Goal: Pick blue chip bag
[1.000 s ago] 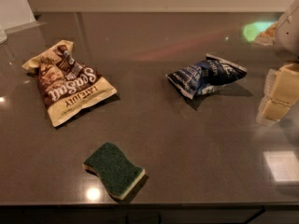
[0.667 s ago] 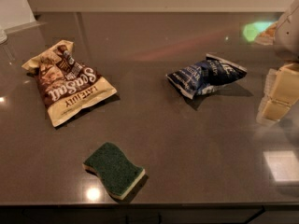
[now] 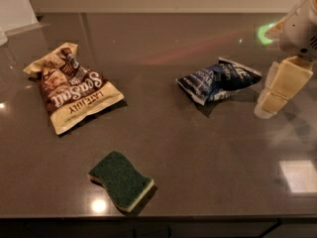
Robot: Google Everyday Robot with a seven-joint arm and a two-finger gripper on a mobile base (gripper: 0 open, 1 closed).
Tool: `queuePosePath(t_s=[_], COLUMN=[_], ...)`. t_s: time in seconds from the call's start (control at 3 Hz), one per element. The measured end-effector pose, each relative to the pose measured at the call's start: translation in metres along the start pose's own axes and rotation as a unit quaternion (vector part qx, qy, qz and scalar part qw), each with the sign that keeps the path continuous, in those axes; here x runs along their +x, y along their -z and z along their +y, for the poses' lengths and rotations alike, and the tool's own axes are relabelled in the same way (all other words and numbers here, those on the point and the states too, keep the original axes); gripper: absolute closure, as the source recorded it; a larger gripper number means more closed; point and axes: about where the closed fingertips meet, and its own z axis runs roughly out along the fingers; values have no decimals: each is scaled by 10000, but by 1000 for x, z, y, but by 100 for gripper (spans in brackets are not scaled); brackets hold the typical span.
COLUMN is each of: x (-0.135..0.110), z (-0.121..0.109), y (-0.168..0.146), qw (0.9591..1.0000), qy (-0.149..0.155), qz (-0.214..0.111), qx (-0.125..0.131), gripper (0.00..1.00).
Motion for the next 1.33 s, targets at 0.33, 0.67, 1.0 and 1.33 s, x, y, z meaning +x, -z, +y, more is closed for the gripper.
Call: queuePosePath(t_s=[0.33,0.67,1.0,1.33], x=[-11,-22,-26,-26], z=[-19,-35,-48,-59], y=[-19,-41,-61,-79], qw=[9995,9985,9965,9937], qy=[-200,-432,-790,-1091], qz=[-234,-341,-285,-223], qx=[9,-12,30,77], gripper=[0,0,0,0])
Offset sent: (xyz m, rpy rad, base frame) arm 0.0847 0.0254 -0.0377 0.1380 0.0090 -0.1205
